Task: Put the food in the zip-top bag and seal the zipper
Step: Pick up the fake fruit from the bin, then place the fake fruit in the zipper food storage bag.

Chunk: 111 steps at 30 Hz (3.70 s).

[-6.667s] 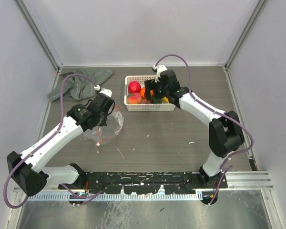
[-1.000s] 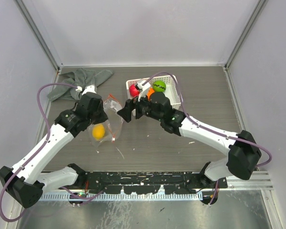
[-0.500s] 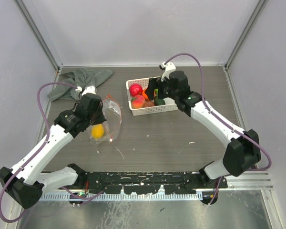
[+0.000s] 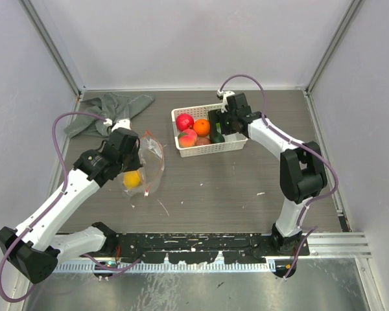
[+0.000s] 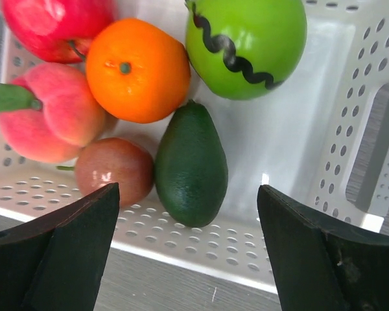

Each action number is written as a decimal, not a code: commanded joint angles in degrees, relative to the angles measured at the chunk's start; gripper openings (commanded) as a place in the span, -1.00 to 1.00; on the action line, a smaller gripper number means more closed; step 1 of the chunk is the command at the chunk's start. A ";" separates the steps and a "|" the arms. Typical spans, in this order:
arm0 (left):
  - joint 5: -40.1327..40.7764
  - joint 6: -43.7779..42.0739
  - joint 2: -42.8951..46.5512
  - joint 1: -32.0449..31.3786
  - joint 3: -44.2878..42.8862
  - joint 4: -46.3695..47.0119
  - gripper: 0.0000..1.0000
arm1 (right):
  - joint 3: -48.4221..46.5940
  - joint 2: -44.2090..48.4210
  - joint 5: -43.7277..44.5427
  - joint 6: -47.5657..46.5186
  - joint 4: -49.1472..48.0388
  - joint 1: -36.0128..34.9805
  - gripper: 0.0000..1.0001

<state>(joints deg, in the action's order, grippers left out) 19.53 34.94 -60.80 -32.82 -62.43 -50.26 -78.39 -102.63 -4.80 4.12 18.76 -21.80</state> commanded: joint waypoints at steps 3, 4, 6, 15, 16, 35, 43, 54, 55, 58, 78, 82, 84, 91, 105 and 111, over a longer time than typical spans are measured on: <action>1.40 -1.35 0.70 0.27 -0.80 -0.20 -1.00 | -5.15 -4.50 -0.48 -2.07 0.48 1.14 0.74; 1.39 -1.36 0.56 0.30 -0.92 -0.23 -1.00 | -5.31 -5.08 -0.86 -2.09 0.54 1.28 0.72; 1.39 -1.29 0.27 0.29 -1.02 -0.15 -1.00 | -5.61 -6.74 -2.00 -2.05 0.57 1.45 0.66; 0.09 -1.01 -1.26 0.34 -0.98 0.29 -1.00 | -6.67 -12.48 -1.92 -1.41 0.40 1.61 0.60; -0.07 -0.97 -1.37 0.26 -0.87 0.40 -1.00 | -6.61 -13.08 -1.92 -1.34 0.40 1.63 0.59; -2.08 -0.40 -1.69 0.31 -0.54 1.05 -1.00 | -3.18 -10.70 0.39 -0.60 -1.90 1.64 0.02; -2.22 -0.48 -1.62 0.30 -0.82 1.13 -1.00 | 0.09 -2.84 0.78 0.69 -3.62 1.53 -0.18; -2.55 -0.64 -1.45 0.30 -1.35 1.37 -1.00 | 4.54 7.72 0.52 2.79 -5.85 -1.06 -0.31; -2.63 -0.65 -1.48 0.30 -1.29 1.43 -1.00 | 5.13 9.32 0.49 3.05 -6.17 -1.57 -0.31; -2.74 -0.66 -1.56 0.30 -1.52 1.40 -1.00 | 7.07 12.74 0.25 3.93 -7.65 -3.47 -0.31; -6.40 0.37 -1.12 0.30 -2.03 2.17 -1.00 | 10.00 22.82 0.07 12.53 -19.16 -24.11 -0.32; -7.90 0.95 -0.63 0.30 -1.92 2.34 -1.00 | 13.43 23.84 1.50 16.76 -26.93 -26.88 -0.33; -8.45 1.38 -0.20 0.30 -1.82 2.64 -1.00 | 14.65 24.05 1.44 18.97 -29.91 -27.59 -0.33; -10.45 2.73 0.44 0.30 -1.25 2.77 -1.00 | 18.84 24.75 1.04 24.91 -39.38 -29.46 -0.33; -14.19 4.78 0.75 0.32 -0.61 6.20 -1.00 | 23.21 19.32 0.22 32.40 -49.79 -30.23 -0.34; -14.59 5.47 1.53 0.30 0.20 6.94 -1.00 | 23.09 15.86 0.01 34.71 -50.15 -30.32 -0.34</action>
<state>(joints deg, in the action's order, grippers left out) 5.93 39.66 -61.39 -32.82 -62.41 -46.76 -55.16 -85.34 -4.64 36.34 -27.05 -51.70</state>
